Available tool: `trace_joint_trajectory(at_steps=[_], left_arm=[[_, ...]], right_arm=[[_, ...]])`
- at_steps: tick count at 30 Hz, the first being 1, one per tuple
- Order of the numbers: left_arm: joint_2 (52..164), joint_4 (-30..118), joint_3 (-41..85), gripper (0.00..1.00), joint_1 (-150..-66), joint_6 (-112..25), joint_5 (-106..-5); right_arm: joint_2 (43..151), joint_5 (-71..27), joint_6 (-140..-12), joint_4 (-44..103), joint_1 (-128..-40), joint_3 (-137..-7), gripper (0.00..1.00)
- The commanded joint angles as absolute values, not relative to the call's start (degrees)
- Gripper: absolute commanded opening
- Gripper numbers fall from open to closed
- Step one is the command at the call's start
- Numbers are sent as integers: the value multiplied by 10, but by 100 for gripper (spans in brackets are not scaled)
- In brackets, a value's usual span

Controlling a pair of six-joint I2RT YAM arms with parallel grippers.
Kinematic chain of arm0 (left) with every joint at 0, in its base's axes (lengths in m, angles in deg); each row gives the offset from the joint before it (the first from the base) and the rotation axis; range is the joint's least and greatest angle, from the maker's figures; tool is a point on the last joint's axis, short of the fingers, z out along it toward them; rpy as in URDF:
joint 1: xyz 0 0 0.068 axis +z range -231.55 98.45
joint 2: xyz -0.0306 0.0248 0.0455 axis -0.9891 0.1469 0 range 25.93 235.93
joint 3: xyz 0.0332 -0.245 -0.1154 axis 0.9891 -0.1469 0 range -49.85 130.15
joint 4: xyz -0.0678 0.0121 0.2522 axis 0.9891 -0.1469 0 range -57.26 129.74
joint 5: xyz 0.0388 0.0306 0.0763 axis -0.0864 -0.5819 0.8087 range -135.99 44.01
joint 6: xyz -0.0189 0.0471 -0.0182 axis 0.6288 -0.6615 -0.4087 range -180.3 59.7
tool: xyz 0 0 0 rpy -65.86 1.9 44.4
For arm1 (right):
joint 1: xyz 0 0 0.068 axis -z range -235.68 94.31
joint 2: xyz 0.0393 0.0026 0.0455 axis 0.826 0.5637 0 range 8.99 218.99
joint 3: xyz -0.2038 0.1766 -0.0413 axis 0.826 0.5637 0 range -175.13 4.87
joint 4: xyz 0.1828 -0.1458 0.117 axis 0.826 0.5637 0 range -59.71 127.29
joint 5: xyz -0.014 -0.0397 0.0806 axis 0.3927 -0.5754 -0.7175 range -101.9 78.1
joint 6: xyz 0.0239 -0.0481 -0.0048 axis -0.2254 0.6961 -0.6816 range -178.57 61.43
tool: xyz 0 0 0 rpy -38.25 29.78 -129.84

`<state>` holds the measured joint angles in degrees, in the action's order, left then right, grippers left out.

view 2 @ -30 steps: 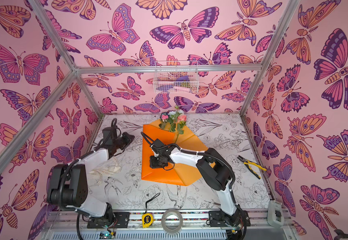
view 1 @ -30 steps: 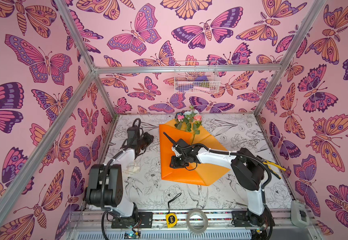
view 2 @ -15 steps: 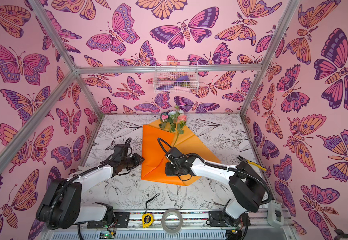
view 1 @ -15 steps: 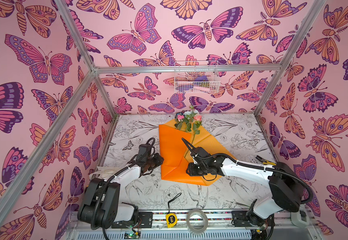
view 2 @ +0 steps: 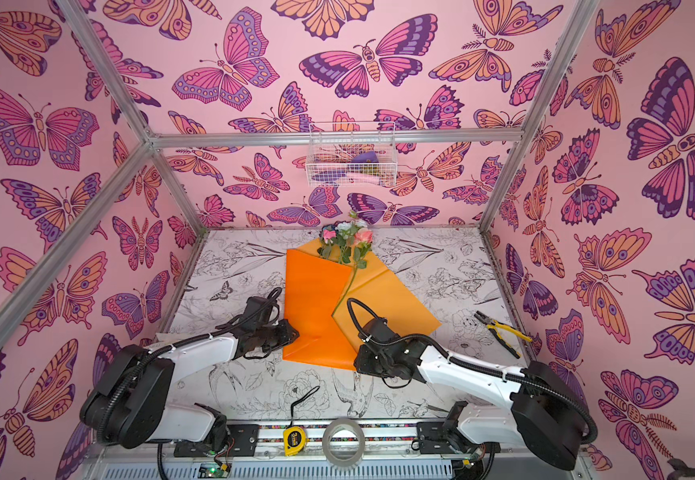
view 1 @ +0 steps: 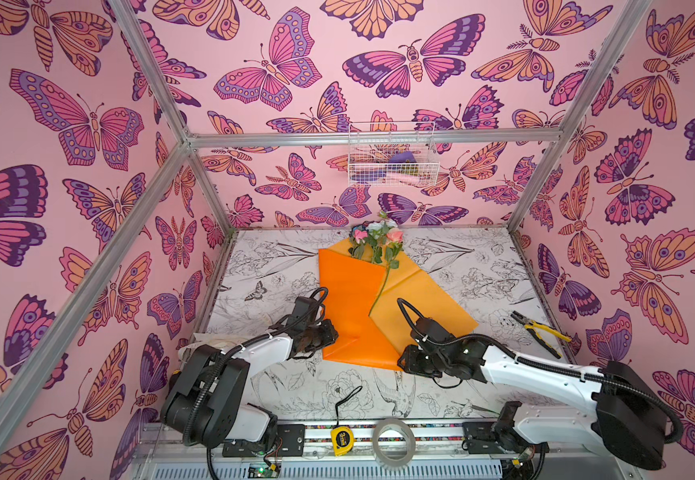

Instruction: Tie the bouquet of fake flowers

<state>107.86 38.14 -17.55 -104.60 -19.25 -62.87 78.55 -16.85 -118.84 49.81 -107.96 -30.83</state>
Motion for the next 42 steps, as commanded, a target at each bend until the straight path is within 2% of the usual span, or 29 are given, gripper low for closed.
trace_joint_trajectory(at_steps=[1,7,13,20,27,36,42], left_arm=[[1091,375,-182,22,-1057,-181,-622],[1099,383,-191,19,-1070,-166,-620],[1108,403,-201,17,-1082,-144,-632],[1118,447,-212,15,-1113,-106,-640],[1147,497,-214,13,-1136,-73,-649],[1195,558,-191,12,-1175,-37,-660],[1200,577,-178,12,-1180,-46,-671]], right_arm=[[767,-165,-1235,504,-1084,-283,45],[728,-183,-1298,429,-1090,-214,55],[735,-174,-1324,331,-1090,-169,64],[723,-75,-1315,314,-1075,-158,70],[701,-51,-1274,258,-1017,-129,74],[699,-105,-1200,243,-872,-116,75],[699,-104,-1155,255,-802,-123,73]])
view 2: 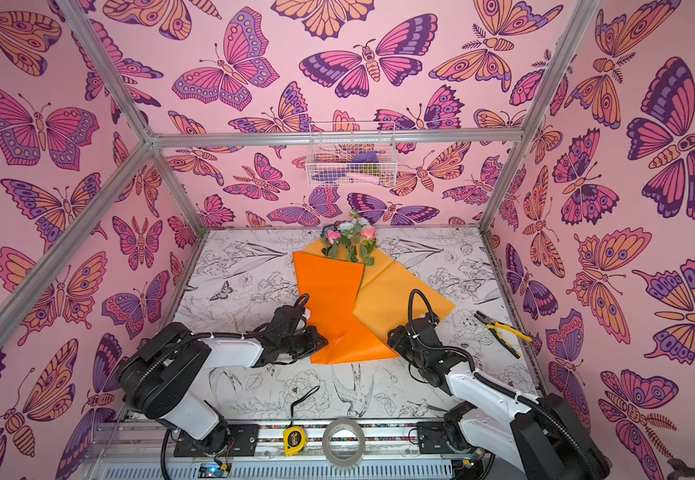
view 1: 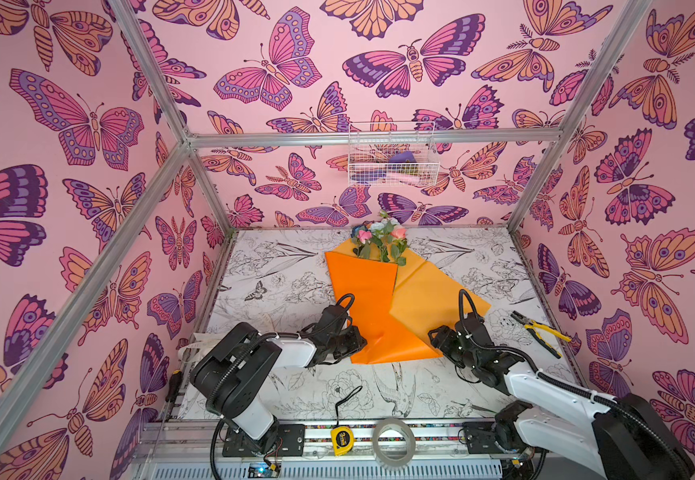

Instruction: Tie the bouquet of fake flowers

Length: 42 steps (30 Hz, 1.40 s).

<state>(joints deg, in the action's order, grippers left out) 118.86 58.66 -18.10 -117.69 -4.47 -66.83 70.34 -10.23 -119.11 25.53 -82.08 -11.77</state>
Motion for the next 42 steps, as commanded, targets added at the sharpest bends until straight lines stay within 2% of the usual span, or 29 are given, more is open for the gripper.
trace_joint_trajectory(at_steps=[1,9,16,25,32,37,42], left_arm=[[1198,578,-175,12,-1179,-50,-672],[1196,595,-142,15,-1179,-93,-675],[1240,624,-116,15,-1178,-111,-701],[1277,645,-114,14,-1179,-99,-717],[1290,652,-125,14,-1178,-91,-717],[1291,663,-129,13,-1179,-87,-719],[1269,669,-137,15,-1179,-104,-727]], right_arm=[[702,-100,-1145,255,-795,-128,73],[776,-79,-1092,245,-772,-179,63],[805,-83,-1042,302,-771,-240,38],[802,-99,-978,365,-778,-304,15],[818,-77,-933,421,-854,-384,11],[845,-27,-915,472,-927,-447,9],[846,33,-945,521,-940,-465,9]])
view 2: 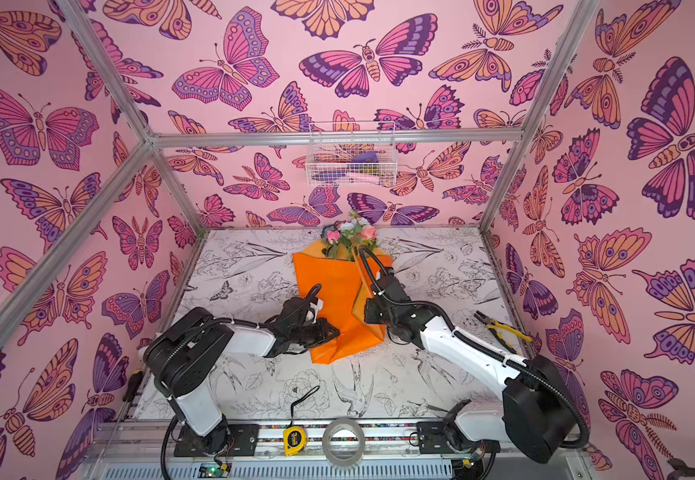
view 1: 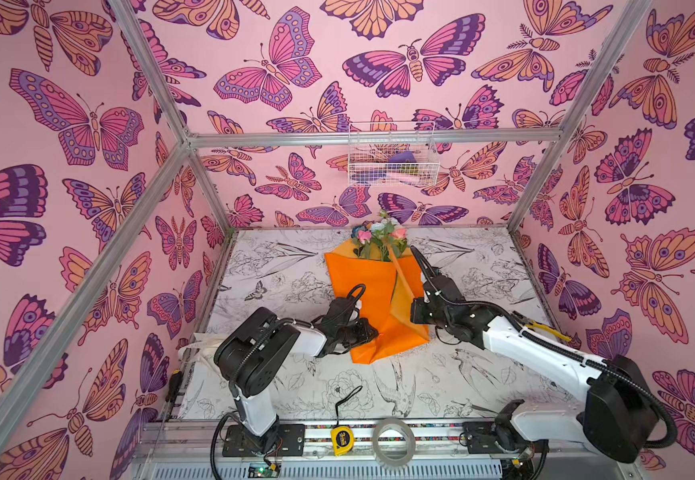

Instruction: Tie the bouquet of fake flowers

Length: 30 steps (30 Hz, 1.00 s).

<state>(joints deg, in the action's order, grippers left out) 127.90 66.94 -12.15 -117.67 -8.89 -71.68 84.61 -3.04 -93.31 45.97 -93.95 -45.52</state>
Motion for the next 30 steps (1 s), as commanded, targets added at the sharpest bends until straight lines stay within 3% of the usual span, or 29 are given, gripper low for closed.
trace_joint_trajectory(at_steps=[1,5,13,17,30], left_arm=[[1261,669,-139,15,-1179,-110,-727],[1218,670,-159,16,-1179,-140,-733],[1167,593,-150,22,-1182,-269,-782],[1174,521,-119,24,-1196,-343,-795],[1276,505,-52,20,-1236,-444,-863]], right_arm=[[842,54,-956,530,-940,-459,9],[819,127,-1006,552,-936,-417,12],[817,116,-1035,509,-923,-356,14],[838,108,-1035,501,-922,-355,13],[847,88,-1040,487,-912,-350,12]])
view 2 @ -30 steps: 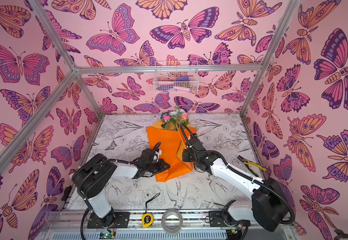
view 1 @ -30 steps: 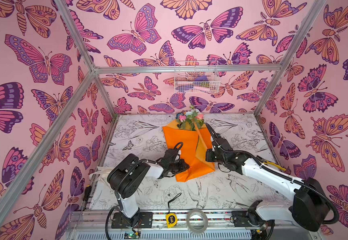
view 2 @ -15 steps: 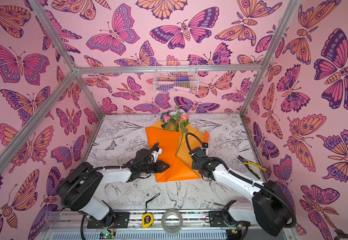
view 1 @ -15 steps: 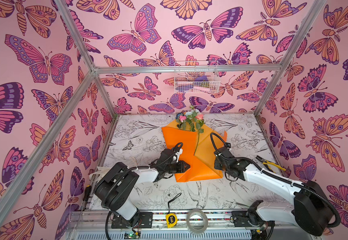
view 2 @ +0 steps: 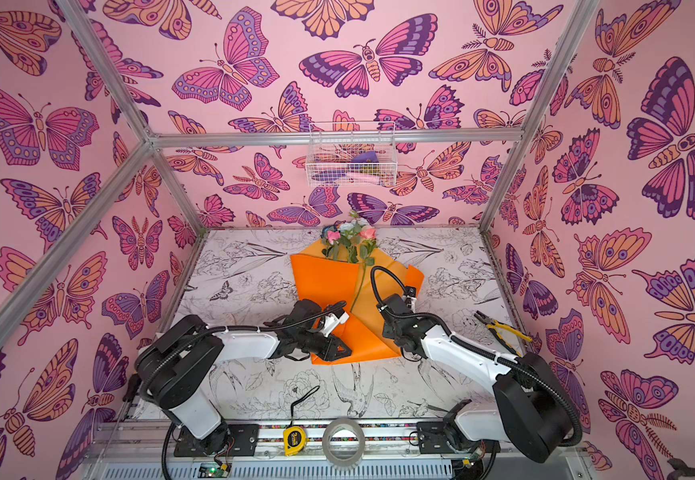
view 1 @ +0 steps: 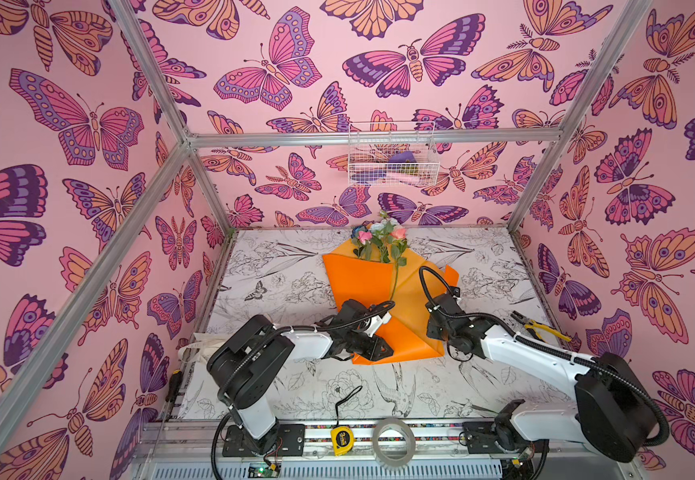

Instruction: Tie the bouquet of fake flowers

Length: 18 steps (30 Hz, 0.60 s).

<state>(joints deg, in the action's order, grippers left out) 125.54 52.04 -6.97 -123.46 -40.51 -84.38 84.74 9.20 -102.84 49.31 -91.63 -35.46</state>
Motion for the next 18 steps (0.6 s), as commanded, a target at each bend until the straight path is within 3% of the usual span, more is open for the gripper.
trace_joint_trajectory(at_steps=[1,5,10,18], left_arm=[[1286,503,-43,19,-1236,-444,-865],[1311,500,-29,16,-1236,-440,-862],[1323,488,-32,15,-1237,-440,-857],[1330,477,-38,10,-1240,-441,-840]], right_arm=[[846,87,-1040,488,-913,-351,12],[838,75,-1040,490,-912,-352,10],[824,62,-1037,520,-912,-374,0],[800,72,-1035,556,-913,-407,0]])
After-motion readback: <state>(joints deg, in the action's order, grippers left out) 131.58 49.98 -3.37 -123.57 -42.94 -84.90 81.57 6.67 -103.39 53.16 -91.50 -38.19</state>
